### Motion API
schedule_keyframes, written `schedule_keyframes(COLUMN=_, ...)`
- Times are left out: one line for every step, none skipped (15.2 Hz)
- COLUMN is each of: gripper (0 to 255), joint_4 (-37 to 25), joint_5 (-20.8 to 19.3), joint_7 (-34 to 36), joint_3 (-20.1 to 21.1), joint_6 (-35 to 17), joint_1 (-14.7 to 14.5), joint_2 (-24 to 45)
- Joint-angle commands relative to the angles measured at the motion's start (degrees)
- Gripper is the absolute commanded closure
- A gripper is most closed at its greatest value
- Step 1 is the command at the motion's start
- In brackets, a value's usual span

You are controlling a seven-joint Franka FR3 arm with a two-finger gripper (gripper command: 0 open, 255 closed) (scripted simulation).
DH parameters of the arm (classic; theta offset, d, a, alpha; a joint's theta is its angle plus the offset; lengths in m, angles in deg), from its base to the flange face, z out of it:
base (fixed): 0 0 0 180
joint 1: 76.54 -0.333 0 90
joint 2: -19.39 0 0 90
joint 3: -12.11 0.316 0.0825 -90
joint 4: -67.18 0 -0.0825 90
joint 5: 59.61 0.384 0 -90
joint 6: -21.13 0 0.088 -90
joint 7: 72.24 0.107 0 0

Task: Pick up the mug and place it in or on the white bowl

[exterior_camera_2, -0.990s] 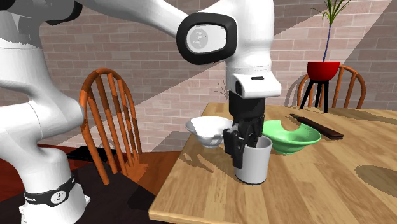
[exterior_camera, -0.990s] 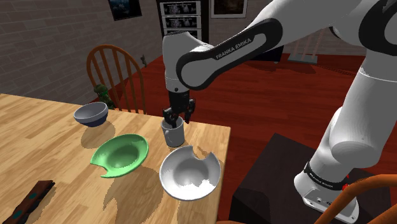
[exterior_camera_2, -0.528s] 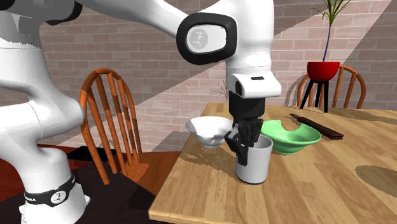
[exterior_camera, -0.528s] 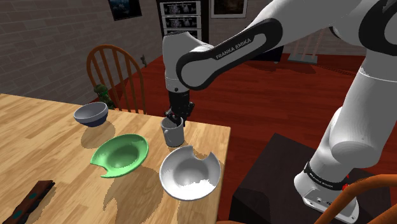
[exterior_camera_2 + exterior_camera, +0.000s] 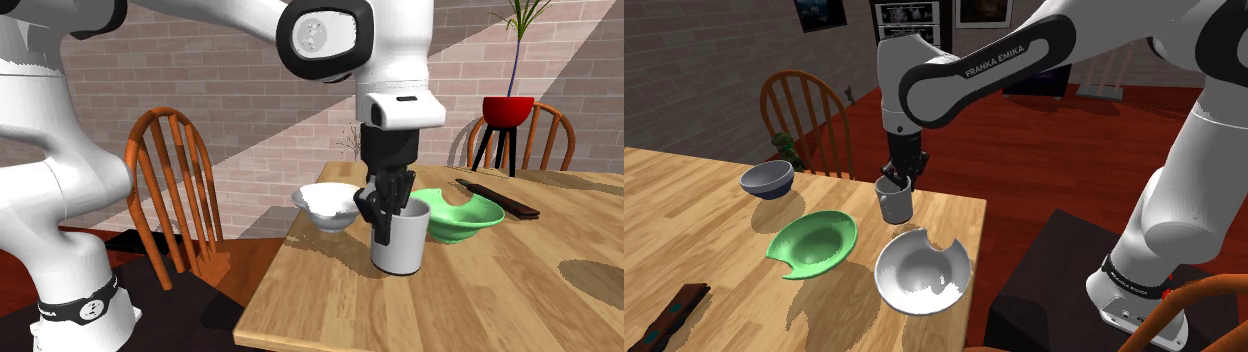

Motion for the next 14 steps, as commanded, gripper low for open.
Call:
schedule_keyframes(gripper=255, joint_4=-1.2, joint_5=0.1, joint_7=0.0, joint_3=0.0, joint_6=1.6, joint_1=0.0, joint_2=-0.4)
schedule_keyframes(gripper=255, joint_4=-1.8, joint_5=0.2, joint_7=0.0, joint_3=0.0, joint_6=2.3, joint_1=0.0, joint_2=-0.5)
schedule_keyframes(gripper=255, joint_4=-2.4, joint_5=0.3, joint_7=-0.1, joint_3=0.0, joint_6=3.1, joint_1=0.1, joint_2=-0.7)
schedule_keyframes(gripper=255, joint_4=-3.0, joint_5=0.3, joint_7=-0.1, joint_3=0.0, joint_6=3.8, joint_1=0.1, joint_2=-0.9)
schedule_keyframes(gripper=255, joint_4=-3.6, joint_5=0.4, joint_7=-0.1, joint_3=0.0, joint_6=4.6, joint_1=0.1, joint_2=-1.0)
schedule_keyframes(gripper=255, joint_4=-4.3, joint_5=0.4, joint_7=-0.1, joint_3=-0.1, joint_6=5.3, joint_1=0.1, joint_2=-1.1)
schedule_keyframes(gripper=255, joint_4=-4.9, joint_5=0.4, joint_7=-0.1, joint_3=-0.1, joint_6=6.1, joint_1=0.1, joint_2=-1.2)
schedule_keyframes(gripper=255, joint_4=-5.6, joint_5=0.5, joint_7=-0.1, joint_3=-0.1, joint_6=6.8, joint_1=0.1, joint_2=-1.3)
schedule_keyframes(gripper=255, joint_4=-6.2, joint_5=0.5, joint_7=-0.1, joint_3=-0.1, joint_6=7.6, joint_1=0.1, joint_2=-1.4)
schedule_keyframes(gripper=255, joint_4=-6.9, joint_5=0.5, joint_7=-0.1, joint_3=-0.1, joint_6=8.3, joint_1=0.1, joint_2=-1.5)
schedule_keyframes(gripper=255, joint_4=-7.6, joint_5=0.5, joint_7=-0.1, joint_3=-0.1, joint_6=9.1, joint_1=0.1, joint_2=-1.6)
schedule_keyframes(gripper=255, joint_4=-8.3, joint_5=0.5, joint_7=0.0, joint_3=-0.1, joint_6=9.9, joint_1=0.2, joint_2=-1.6)
schedule_keyframes(gripper=255, joint_4=-9.1, joint_5=0.5, joint_7=0.0, joint_3=-0.1, joint_6=10.6, joint_1=0.2, joint_2=-1.7)
schedule_keyframes(gripper=255, joint_4=-9.8, joint_5=0.5, joint_7=0.0, joint_3=-0.1, joint_6=11.4, joint_1=0.2, joint_2=-1.7)
